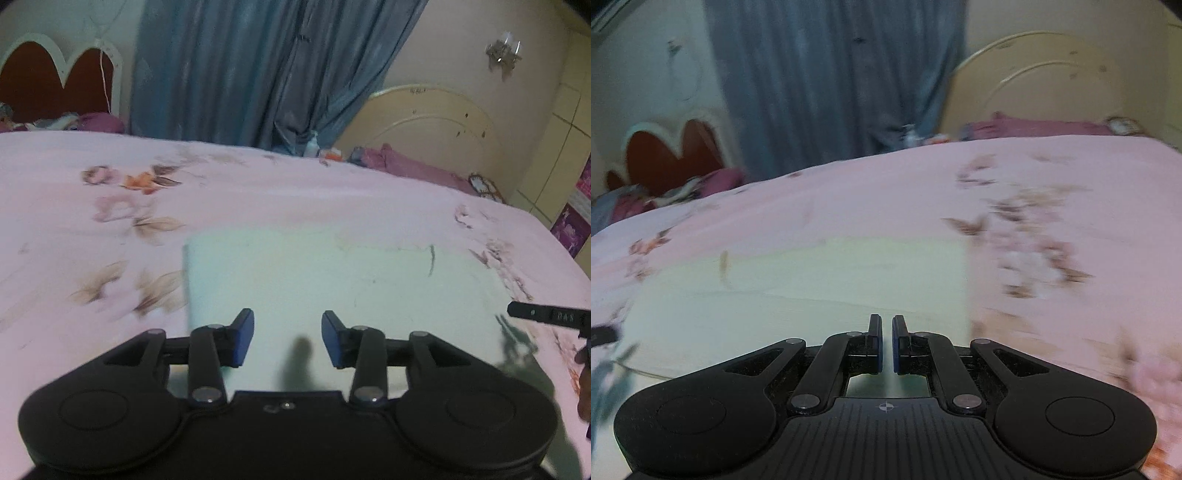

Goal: Fold small clothes

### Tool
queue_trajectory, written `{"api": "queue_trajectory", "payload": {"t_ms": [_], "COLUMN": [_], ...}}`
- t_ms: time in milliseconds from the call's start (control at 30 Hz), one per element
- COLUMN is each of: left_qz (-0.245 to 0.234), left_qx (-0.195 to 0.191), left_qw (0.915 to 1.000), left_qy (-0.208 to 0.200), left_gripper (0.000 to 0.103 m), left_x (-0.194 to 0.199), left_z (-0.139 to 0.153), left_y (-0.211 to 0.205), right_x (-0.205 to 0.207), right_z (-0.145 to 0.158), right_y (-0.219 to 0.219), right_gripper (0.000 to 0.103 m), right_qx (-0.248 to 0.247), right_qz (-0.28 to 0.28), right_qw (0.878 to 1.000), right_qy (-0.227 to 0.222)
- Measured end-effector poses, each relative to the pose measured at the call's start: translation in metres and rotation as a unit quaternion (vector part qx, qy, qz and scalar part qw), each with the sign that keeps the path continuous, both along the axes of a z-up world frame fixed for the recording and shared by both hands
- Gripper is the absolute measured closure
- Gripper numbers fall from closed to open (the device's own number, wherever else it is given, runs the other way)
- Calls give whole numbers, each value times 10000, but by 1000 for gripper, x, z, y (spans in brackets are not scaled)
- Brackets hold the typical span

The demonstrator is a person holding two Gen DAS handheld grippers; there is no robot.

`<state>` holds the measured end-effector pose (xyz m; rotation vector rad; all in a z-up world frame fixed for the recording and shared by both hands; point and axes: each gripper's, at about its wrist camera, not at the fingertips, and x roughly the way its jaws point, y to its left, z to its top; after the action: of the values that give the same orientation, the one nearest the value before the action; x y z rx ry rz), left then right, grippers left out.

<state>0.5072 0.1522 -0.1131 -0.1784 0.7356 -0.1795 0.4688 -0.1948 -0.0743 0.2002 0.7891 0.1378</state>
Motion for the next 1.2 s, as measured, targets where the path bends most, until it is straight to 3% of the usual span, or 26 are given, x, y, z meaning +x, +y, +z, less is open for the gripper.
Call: {"api": "queue_trajectory", "payload": {"t_ms": [67,100,200,300,333,433,467,500,533,567,633,700,733,833,900,967,1067,1200], "left_qz": [-19,-12,218,488,571,507,358,200,109,29,-50,-95,-136,-194,-29,233,290,-31], "left_qx": [-23,49,354,-36,-166,-30,45,186,282,328,349,164,104,399,502,520,273,296], "left_qw": [10000,10000,9991,9988,9982,9985,9990,9992,9990,9988,9991,9998,9999,9990,9987,9983,9990,9990], "left_qy": [-2,-29,13,47,18,-221,-268,-309,-339,-354,-218,19,22,-39,-71,-107,-183,-327], "left_gripper": [43,41,44,50,47,45,40,35,28,28,29,33,34,32,33,36,37,36], "left_x": [21,28,50,54,51,42,40,41,42,45,51,52,48,36,25,14,-7,-30], "left_z": [-6,-10,-23,-28,-24,-11,-9,-6,-6,-5,-9,-15,-16,-22,-27,-28,-16,-8], "left_y": [-5,-6,5,36,41,32,23,12,3,-5,-14,-18,-20,-28,-16,2,5,-25], "right_x": [11,16,23,24,24,23,26,30,32,34,40,48,50,50,48,46,36,11], "right_z": [-5,-8,-25,-21,-18,-8,-7,-6,-4,-3,-1,-5,-9,-22,-24,-25,-15,4], "right_y": [7,9,2,-8,-6,7,16,27,40,52,81,101,107,115,103,80,67,97], "right_gripper": [99,99,99,99,99,98,83,43,28,25,36,68,71,71,71,71,71,71], "right_qx": [80,32,-339,-427,-456,-486,-436,-361,-304,-238,-204,-171,-96,-222,-433,-571,-363,13], "right_qz": [93,64,-270,-473,-449,-478,-470,-419,-309,-106,307,541,655,852,663,204,84,793], "right_qw": [9999,9999,9982,9970,9970,9972,9976,9982,9990,9997,9993,9984,9977,9960,9968,9980,9992,9968], "right_qy": [73,119,405,440,435,295,255,215,127,45,-57,31,115,172,104,174,154,-115]}}
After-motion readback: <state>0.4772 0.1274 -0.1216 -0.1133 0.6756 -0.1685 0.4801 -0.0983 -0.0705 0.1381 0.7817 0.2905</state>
